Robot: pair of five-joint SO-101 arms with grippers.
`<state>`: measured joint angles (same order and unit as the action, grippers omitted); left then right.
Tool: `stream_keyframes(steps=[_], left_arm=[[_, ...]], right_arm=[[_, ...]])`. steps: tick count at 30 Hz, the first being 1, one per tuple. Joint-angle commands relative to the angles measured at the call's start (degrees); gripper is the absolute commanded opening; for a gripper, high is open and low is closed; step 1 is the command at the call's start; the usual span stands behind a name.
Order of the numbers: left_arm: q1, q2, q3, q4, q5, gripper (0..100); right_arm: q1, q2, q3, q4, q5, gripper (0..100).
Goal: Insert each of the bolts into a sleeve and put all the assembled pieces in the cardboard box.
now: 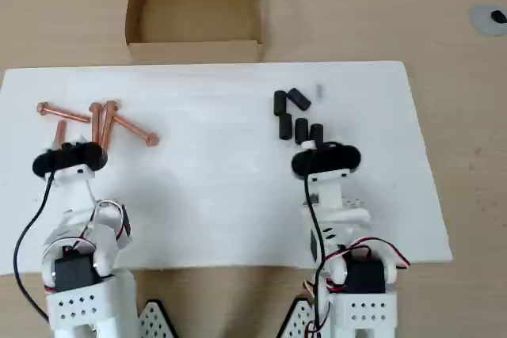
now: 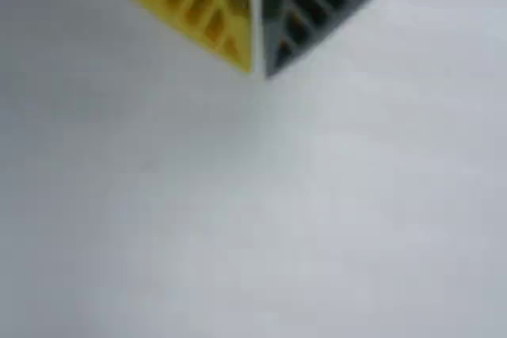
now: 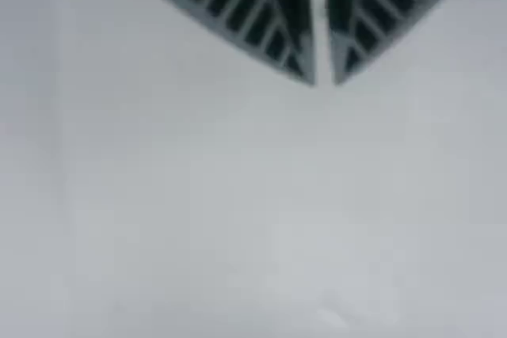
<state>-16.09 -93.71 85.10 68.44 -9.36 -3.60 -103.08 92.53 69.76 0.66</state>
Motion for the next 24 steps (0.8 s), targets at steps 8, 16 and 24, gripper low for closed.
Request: stream_keyframes(steps=[8, 16, 24], left_arm=[[-2.55, 18.86, -29.45, 9.23, -1.58, 0], [-12.22, 54.99, -57.49, 11.16, 19.6, 0], [-12.22, 74.15, -73.32, 9.93, 31.38, 1]], right_arm=[[5.32, -3.91, -14.02, -1.32, -0.26, 1.2], [5.41, 27.3, -32.92, -1.58, -0.88, 1.3], [4.97, 68.18, -72.31, 12.48, -5.1, 1.3]])
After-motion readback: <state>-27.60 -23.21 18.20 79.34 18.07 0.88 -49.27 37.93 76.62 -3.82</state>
